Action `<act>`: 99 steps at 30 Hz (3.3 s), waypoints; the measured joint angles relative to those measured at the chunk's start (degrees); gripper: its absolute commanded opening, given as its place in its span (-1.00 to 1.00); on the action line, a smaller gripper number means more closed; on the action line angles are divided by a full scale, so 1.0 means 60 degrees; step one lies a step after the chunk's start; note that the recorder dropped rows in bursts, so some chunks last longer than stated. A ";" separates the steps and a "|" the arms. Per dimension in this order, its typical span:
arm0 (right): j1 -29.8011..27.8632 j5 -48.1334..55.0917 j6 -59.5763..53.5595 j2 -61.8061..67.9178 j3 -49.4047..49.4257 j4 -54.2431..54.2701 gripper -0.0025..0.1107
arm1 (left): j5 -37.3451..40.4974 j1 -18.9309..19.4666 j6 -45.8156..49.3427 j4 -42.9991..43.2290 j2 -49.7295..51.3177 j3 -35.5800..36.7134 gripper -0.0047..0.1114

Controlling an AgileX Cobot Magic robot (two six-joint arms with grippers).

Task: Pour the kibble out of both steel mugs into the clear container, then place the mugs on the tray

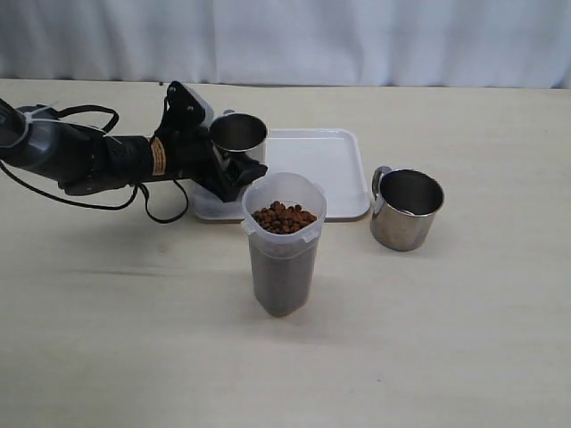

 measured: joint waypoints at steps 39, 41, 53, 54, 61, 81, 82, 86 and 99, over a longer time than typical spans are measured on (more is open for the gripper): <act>0.0000 0.0000 0.0000 0.0000 0.0000 0.0000 -0.87 | 0.2564 -0.0024 -0.2405 0.1531 -0.2386 -0.0033 0.45; 0.0000 0.0000 0.0000 0.0000 0.0000 0.0000 -0.87 | 0.2683 -0.0024 -0.2674 0.1550 -0.2626 -0.0033 0.45; 0.0000 0.0000 0.0000 0.0000 0.0000 0.0000 -0.87 | 0.5684 -0.0024 -0.9684 0.5619 -0.5605 0.0609 -0.91; 0.0000 0.0000 0.0000 0.0000 0.0000 0.0000 -0.87 | 0.5879 -0.0024 -0.9844 0.5830 -0.5901 0.0867 -0.92; 0.0000 0.0000 0.0000 0.0000 0.0000 0.0000 -0.87 | 0.7160 -0.0024 -1.0324 0.6274 -1.0942 0.4149 -0.92; 0.0000 0.0000 0.0000 0.0000 0.0000 0.0000 -0.87 | 0.5042 -0.0024 -1.1032 0.6254 -2.1844 0.8971 -0.92; 0.0000 0.0000 0.0000 0.0000 0.0000 0.0000 -0.87 | 0.4696 -0.0024 -1.1032 0.6254 -2.1861 0.8971 -0.92; 0.0000 0.0000 0.0000 0.0000 0.0000 0.0000 -0.87 | 0.3953 -0.0024 -1.1032 0.6254 -2.1860 0.8971 -0.92; 0.0000 0.0000 0.0000 0.0000 0.0000 0.0000 -0.87 | 0.4342 -0.0024 -0.6531 0.0025 -2.1879 1.0004 -0.92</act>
